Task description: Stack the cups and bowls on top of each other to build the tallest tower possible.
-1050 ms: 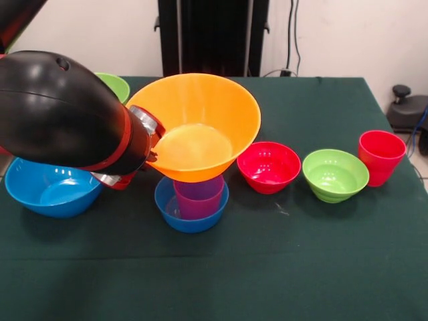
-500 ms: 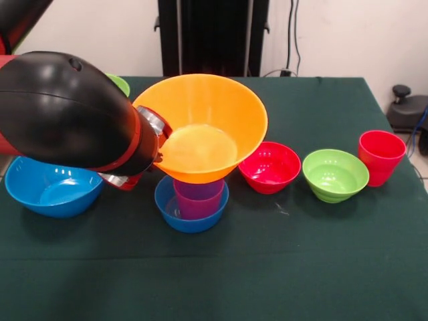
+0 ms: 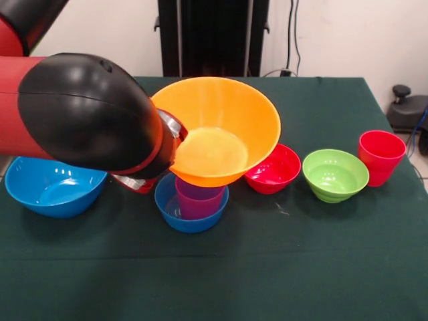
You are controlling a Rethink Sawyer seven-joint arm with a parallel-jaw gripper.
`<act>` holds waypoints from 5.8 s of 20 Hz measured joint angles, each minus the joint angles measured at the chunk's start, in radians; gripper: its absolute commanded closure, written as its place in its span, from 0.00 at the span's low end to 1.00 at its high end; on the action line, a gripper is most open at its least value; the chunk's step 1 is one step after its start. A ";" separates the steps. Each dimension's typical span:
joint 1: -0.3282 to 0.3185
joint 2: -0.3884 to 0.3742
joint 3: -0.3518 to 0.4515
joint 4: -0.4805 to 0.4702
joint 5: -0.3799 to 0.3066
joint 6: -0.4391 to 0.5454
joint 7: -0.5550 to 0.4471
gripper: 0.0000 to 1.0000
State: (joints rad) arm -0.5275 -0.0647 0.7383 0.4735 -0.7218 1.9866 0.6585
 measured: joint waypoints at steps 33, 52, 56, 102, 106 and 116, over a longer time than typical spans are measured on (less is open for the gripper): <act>0.016 0.041 0.282 -0.184 -0.374 0.140 0.000 1.00; -0.102 0.033 0.258 -0.049 -0.231 0.123 0.000 0.00; -0.125 0.023 0.246 0.002 -0.189 0.086 0.000 0.00; -0.140 -0.003 0.234 0.076 -0.111 -0.018 0.000 1.00; -0.159 -0.005 0.232 0.106 -0.075 -0.060 0.000 1.00; -0.209 -0.017 0.198 0.194 0.011 -0.135 0.000 1.00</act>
State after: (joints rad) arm -0.7368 -0.0822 0.9359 0.6677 -0.7110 1.8514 0.6581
